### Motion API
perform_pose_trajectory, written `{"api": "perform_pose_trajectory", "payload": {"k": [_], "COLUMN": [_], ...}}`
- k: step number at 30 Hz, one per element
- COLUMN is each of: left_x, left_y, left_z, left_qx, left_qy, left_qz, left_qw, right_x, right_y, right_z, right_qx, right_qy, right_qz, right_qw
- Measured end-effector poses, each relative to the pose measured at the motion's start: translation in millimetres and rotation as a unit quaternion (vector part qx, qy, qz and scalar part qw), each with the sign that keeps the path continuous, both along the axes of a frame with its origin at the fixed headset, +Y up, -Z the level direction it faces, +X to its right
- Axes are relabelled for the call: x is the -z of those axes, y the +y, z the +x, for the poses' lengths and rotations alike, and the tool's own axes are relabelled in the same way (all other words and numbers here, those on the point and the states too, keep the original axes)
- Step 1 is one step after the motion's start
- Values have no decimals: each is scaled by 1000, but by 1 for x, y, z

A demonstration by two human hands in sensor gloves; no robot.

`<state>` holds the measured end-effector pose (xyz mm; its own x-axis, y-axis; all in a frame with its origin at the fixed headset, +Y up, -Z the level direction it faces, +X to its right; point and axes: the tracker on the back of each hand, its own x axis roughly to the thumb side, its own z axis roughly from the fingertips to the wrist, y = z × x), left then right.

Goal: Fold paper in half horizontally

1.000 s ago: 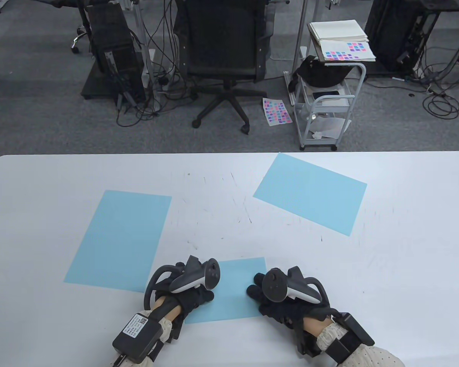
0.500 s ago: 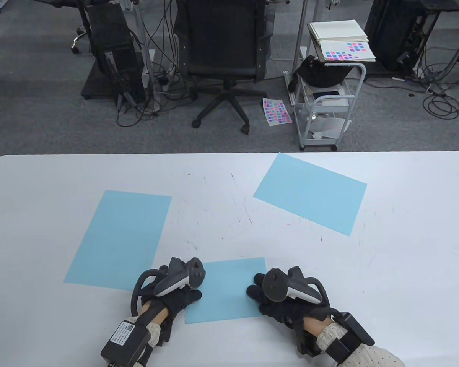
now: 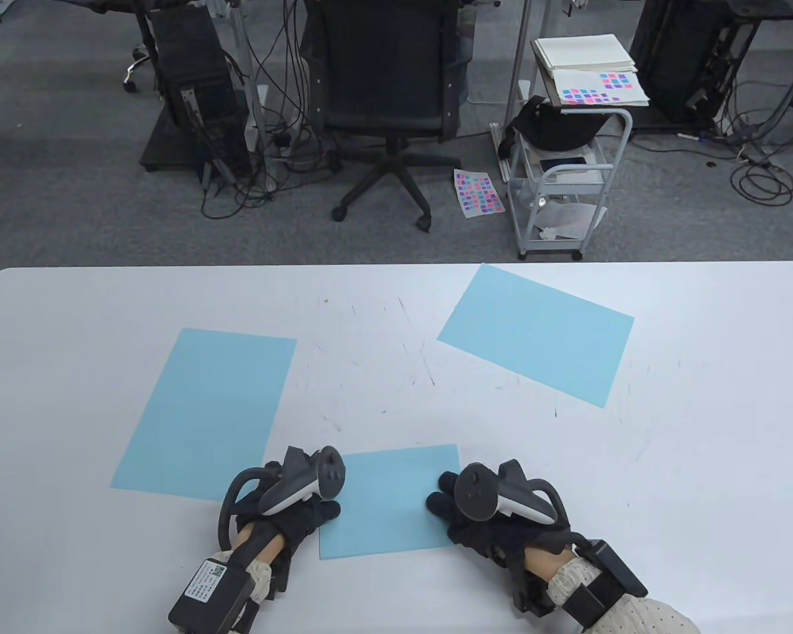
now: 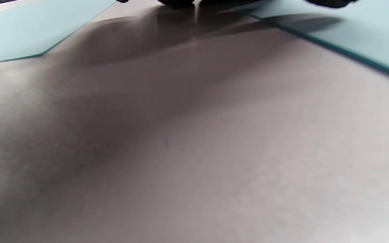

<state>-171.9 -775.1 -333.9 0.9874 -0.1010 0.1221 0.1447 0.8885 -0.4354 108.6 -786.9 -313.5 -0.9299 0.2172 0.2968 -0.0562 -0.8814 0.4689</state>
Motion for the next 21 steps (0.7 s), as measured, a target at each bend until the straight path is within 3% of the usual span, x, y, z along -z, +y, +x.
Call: {"api": "perform_pose_trajectory", "payload": {"k": [8,13,21], "left_x": [-7,-15,-26], "left_y": [10,25,47], "left_z": [-7,-13,-17], "left_qx": [-15,-47,-24], "left_qy": [9,10,16], "left_qz": [36,102,192], "left_qw": [999,994,981], "right_x": [0,0,0], "right_y": [0,0,0], "right_z": [0,0,0], "right_qx": [1,1,4], "right_qy": [-1,-2,-5], "right_qz": [-1,1,-1], "right_qw": [1000,1000,1000]}}
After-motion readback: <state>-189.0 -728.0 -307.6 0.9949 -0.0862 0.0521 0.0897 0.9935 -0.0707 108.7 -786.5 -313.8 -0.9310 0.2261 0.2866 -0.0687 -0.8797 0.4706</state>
